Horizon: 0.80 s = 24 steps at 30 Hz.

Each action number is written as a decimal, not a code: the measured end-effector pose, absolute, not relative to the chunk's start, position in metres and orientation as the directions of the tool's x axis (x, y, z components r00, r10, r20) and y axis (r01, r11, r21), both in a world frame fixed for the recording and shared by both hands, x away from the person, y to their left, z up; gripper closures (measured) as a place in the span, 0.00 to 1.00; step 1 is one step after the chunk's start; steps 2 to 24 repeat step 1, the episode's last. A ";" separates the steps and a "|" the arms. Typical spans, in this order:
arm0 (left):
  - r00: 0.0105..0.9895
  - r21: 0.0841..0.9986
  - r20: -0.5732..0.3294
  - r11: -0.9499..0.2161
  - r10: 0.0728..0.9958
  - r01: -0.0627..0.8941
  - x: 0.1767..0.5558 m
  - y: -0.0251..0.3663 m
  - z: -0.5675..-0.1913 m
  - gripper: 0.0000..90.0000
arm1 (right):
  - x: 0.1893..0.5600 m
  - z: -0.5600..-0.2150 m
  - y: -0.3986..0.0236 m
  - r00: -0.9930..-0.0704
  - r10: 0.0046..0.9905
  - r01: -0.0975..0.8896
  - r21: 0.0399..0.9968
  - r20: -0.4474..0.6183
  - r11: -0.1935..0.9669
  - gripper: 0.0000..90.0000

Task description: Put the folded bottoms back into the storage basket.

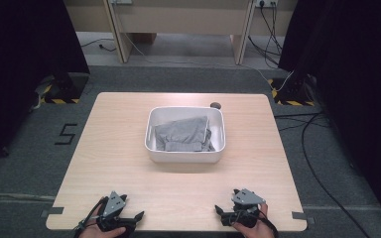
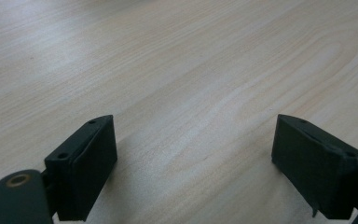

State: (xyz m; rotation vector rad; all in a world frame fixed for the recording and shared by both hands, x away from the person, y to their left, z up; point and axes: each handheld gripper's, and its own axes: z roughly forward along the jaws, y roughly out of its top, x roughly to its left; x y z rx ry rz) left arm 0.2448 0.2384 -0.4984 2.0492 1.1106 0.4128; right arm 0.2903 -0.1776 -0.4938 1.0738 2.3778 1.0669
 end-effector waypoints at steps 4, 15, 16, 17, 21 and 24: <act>0.571 0.745 -0.069 -0.338 0.818 0.575 0.245 0.238 -0.498 0.15 | 0.290 -0.494 -0.178 -0.665 0.747 0.507 0.743 0.014 0.437 0.13; 0.571 0.745 -0.069 -0.338 0.818 0.575 0.245 0.238 -0.498 0.15 | 0.290 -0.494 -0.178 -0.665 0.747 0.507 0.743 0.014 0.437 0.13; 0.571 0.745 -0.069 -0.338 0.818 0.575 0.245 0.238 -0.498 0.15 | 0.290 -0.494 -0.178 -0.665 0.747 0.507 0.743 0.014 0.437 0.13; 0.571 0.745 -0.069 -0.338 0.818 0.575 0.245 0.238 -0.498 0.15 | 0.290 -0.494 -0.178 -0.665 0.747 0.507 0.743 0.014 0.437 0.13; 0.571 0.745 -0.069 -0.338 0.818 0.575 0.245 0.238 -0.498 0.15 | 0.290 -0.494 -0.178 -0.665 0.747 0.507 0.743 0.014 0.437 0.13; 0.571 0.745 -0.069 -0.338 0.818 0.575 0.245 0.238 -0.498 0.15 | 0.290 -0.494 -0.178 -0.665 0.747 0.507 0.743 0.014 0.437 0.13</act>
